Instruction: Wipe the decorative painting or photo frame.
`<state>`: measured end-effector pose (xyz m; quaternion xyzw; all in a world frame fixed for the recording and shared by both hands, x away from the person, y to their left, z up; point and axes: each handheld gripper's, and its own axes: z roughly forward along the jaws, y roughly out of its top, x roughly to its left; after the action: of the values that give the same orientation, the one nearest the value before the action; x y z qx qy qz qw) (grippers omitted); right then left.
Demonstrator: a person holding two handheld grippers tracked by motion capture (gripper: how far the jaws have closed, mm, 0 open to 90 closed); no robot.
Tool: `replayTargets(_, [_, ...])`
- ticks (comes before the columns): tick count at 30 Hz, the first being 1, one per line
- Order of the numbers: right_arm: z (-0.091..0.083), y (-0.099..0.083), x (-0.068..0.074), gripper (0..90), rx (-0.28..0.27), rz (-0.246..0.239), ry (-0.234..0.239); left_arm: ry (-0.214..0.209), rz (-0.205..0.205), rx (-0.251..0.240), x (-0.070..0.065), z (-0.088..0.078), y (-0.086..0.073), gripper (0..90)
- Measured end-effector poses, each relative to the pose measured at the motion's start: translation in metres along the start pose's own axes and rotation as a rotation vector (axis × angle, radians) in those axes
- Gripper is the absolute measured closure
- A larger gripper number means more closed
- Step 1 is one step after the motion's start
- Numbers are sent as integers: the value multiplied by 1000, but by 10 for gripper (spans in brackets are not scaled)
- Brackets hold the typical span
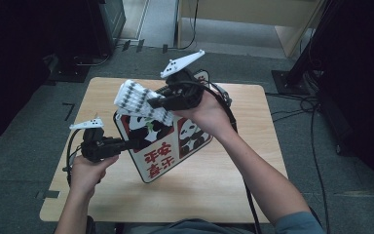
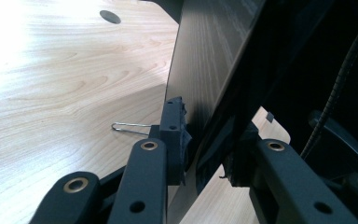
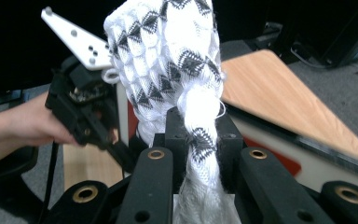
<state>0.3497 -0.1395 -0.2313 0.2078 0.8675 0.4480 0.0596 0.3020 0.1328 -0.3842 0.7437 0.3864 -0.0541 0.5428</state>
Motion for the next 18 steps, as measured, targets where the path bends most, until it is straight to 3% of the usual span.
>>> replayTargets(5, [9, 13, 1, 812, -3, -4, 4, 4, 3, 3, 1, -4, 0, 732])
replayTargets(10, [11, 23, -1, 813, -23, -17, -24, -1, 9, 8, 1, -6, 1, 733])
replayTargets(18, [19, 21, -5, 811, -7, -10, -63, 0, 12, 10, 0, -7, 1, 745])
